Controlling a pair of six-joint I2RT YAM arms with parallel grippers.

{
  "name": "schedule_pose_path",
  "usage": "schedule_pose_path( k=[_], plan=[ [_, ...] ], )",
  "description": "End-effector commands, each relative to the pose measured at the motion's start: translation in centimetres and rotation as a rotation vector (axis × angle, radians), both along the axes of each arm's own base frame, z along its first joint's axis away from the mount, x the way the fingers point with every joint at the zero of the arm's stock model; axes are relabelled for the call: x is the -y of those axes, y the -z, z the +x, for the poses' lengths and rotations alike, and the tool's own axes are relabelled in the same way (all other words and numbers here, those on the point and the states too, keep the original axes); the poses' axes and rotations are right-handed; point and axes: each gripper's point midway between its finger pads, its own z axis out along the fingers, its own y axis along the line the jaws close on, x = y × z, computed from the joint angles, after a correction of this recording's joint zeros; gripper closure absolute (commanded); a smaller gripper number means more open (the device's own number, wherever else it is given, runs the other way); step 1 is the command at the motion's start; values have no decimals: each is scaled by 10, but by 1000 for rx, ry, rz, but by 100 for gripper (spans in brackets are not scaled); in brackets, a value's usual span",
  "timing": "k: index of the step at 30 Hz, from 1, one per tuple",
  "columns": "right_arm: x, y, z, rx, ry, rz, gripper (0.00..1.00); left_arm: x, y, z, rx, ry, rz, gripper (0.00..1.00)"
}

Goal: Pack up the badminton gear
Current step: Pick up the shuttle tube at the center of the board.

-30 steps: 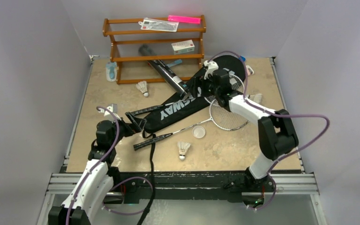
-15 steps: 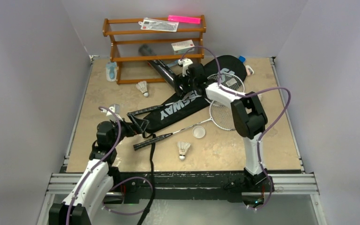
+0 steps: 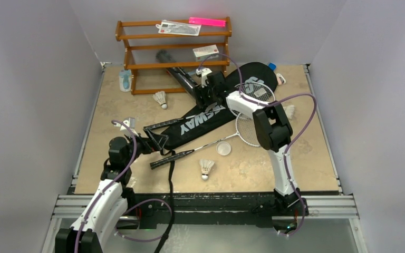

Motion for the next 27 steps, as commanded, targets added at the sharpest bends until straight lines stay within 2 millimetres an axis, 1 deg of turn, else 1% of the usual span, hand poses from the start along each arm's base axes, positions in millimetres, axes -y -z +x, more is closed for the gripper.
schedule_pose_path(
  k=[1, 2, 5, 6, 7, 12, 18, 20, 22, 24, 27],
  plan=[
    [-14, -67, 6, 89, -21, 58, 30, 4, -8, 1, 49, 29, 10, 2],
    [-15, -77, 4, 96, -25, 71, 31, 4, -7, 1, 48, 30, 10, 2],
    [-16, -96, -8, 84, -47, 95, 33, 4, -7, 1, 45, 28, 11, 2],
    [-15, -100, -12, 72, -51, 99, 39, 4, -7, 1, 45, 28, 11, 2],
    [-14, -103, -17, 58, -53, 102, 42, 4, -7, 1, 43, 28, 11, 2],
    [-12, -112, -47, -35, -75, 136, 42, 3, -7, 2, 42, 25, 11, 2],
    [-1, -111, -101, -129, -112, 168, 42, 3, -8, 2, 32, 16, 5, 3],
    [6, -117, -119, -126, -123, 185, 42, 4, -13, 3, 27, 12, -18, 3],
    [14, -115, -136, -129, -122, 196, 42, 7, -22, 3, 7, 6, -74, 2],
    [20, -116, -152, -123, -125, 216, 42, 12, -32, 3, -26, -4, -168, 3],
    [28, -118, -169, -99, -122, 250, 42, 18, -48, 3, -87, -22, -308, 2]
  ],
)
